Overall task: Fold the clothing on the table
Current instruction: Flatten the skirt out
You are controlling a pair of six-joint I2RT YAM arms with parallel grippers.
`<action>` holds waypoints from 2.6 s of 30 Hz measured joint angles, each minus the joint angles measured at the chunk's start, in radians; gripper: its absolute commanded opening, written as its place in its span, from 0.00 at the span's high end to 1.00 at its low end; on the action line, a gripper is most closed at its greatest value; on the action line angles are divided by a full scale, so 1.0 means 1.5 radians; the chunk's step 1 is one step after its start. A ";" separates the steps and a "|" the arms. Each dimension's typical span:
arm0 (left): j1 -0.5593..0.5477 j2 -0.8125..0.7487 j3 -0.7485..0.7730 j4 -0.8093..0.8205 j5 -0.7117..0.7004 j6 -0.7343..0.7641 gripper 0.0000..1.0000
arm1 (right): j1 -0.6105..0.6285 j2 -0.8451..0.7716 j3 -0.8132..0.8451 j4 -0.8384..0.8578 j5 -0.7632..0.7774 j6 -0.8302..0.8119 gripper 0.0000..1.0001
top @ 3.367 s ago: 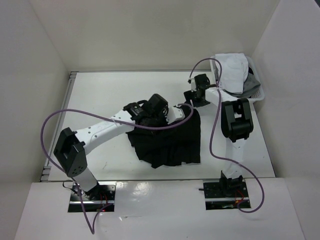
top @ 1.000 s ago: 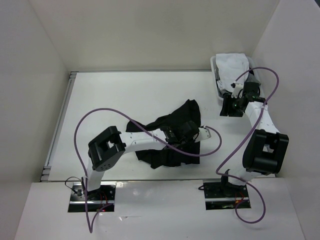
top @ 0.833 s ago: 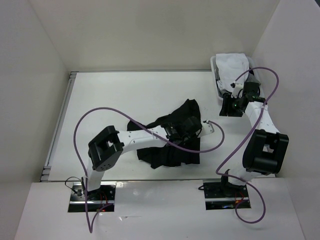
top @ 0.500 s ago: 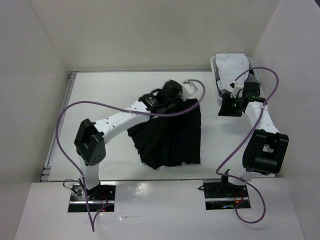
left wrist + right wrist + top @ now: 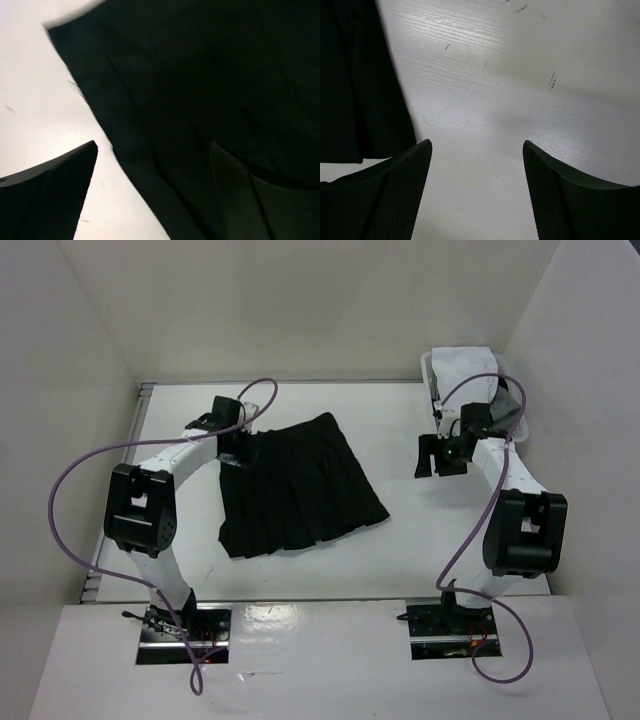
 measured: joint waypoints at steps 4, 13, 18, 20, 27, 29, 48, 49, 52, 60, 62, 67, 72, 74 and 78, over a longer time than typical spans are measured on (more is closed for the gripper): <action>0.035 0.025 -0.027 -0.015 0.027 -0.012 0.00 | 0.011 0.016 0.018 -0.009 0.012 0.000 0.22; 0.161 -0.030 0.022 -0.034 0.093 -0.038 0.00 | 0.175 0.081 0.159 -0.024 0.060 -0.001 0.29; 0.220 -0.092 0.019 -0.026 0.132 -0.053 0.00 | 0.240 0.210 0.266 -0.014 0.064 0.004 0.36; 0.224 -0.104 0.008 -0.019 0.144 -0.052 0.00 | 0.251 0.268 0.308 -0.005 0.069 0.006 0.40; 0.246 -0.128 -0.063 -0.025 0.218 -0.030 0.00 | 0.269 0.439 0.479 0.007 0.080 0.021 0.43; 0.256 -0.143 -0.078 -0.036 0.233 -0.026 0.00 | 0.275 0.474 0.532 0.007 0.079 0.022 0.43; 0.268 -0.187 -0.134 -0.037 0.270 0.005 0.00 | 0.325 0.742 0.977 -0.087 0.064 0.051 0.43; 0.268 -0.187 -0.134 -0.036 0.270 0.005 0.00 | 0.327 0.746 0.978 -0.091 0.066 0.051 0.43; 0.268 -0.187 -0.140 -0.035 0.271 0.005 0.00 | 0.329 0.764 0.996 -0.103 0.070 0.051 0.43; 0.268 -0.187 -0.146 -0.035 0.271 0.006 0.00 | 0.330 0.789 1.060 -0.128 0.093 0.051 0.43; 0.268 -0.187 -0.148 -0.035 0.271 0.006 0.00 | 0.331 0.789 1.072 -0.131 0.101 0.051 0.43; 0.268 -0.187 -0.151 -0.035 0.271 0.007 0.00 | 0.330 0.789 1.087 -0.133 0.120 0.051 0.43; 0.268 -0.188 -0.156 -0.032 0.271 0.007 0.00 | 0.330 0.820 1.111 -0.136 0.124 0.051 0.44; 0.268 -0.188 -0.156 -0.032 0.273 0.007 0.00 | 0.331 0.834 1.114 -0.140 0.124 0.051 0.46; 0.268 -0.188 -0.156 -0.031 0.278 0.007 0.00 | 0.330 0.846 1.128 -0.146 0.124 0.051 0.49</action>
